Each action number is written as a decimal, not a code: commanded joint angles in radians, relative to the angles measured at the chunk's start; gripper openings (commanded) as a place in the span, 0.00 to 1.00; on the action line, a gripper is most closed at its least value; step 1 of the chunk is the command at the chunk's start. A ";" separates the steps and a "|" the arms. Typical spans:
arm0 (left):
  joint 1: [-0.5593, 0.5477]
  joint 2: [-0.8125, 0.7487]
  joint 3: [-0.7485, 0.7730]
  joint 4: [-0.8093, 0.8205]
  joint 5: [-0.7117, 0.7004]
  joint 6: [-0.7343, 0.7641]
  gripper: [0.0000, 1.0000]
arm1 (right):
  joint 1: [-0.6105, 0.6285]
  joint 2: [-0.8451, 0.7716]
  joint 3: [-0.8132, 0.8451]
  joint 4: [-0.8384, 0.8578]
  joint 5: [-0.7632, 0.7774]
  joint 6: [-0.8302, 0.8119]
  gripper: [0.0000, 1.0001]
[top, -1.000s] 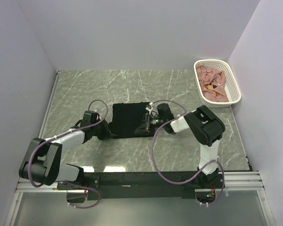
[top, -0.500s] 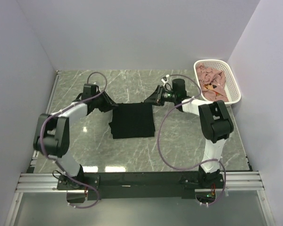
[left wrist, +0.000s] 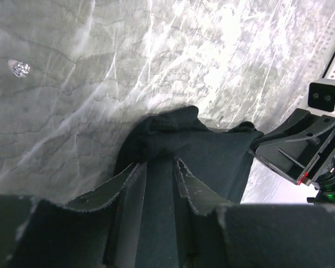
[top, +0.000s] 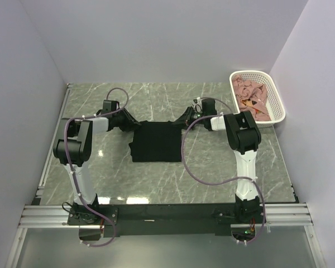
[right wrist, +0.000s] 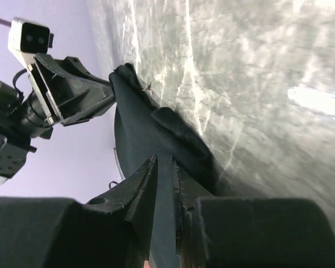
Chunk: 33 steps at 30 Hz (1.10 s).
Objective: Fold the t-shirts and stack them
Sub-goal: Fold the tshirt, then neatly place the folded tshirt to the corner
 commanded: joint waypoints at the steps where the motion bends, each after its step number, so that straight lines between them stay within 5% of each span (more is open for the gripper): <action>1: 0.011 -0.008 -0.030 -0.007 -0.058 0.000 0.33 | -0.016 -0.059 0.019 -0.038 0.043 -0.044 0.24; 8: 0.016 -0.236 0.002 -0.244 -0.208 0.102 0.40 | -0.017 -0.269 -0.047 -0.247 0.130 -0.198 0.33; 18: 0.016 -0.666 0.005 -0.533 -0.570 0.319 0.51 | 0.056 -0.571 -0.202 -0.744 0.460 -0.392 0.49; 27: 0.017 -0.843 -0.117 -0.539 -0.695 0.400 0.63 | 0.196 -0.619 -0.276 -0.781 0.575 -0.355 0.51; 33: 0.017 -0.864 -0.171 -0.486 -0.646 0.402 0.63 | 0.246 -0.549 -0.245 -0.775 0.592 -0.334 0.51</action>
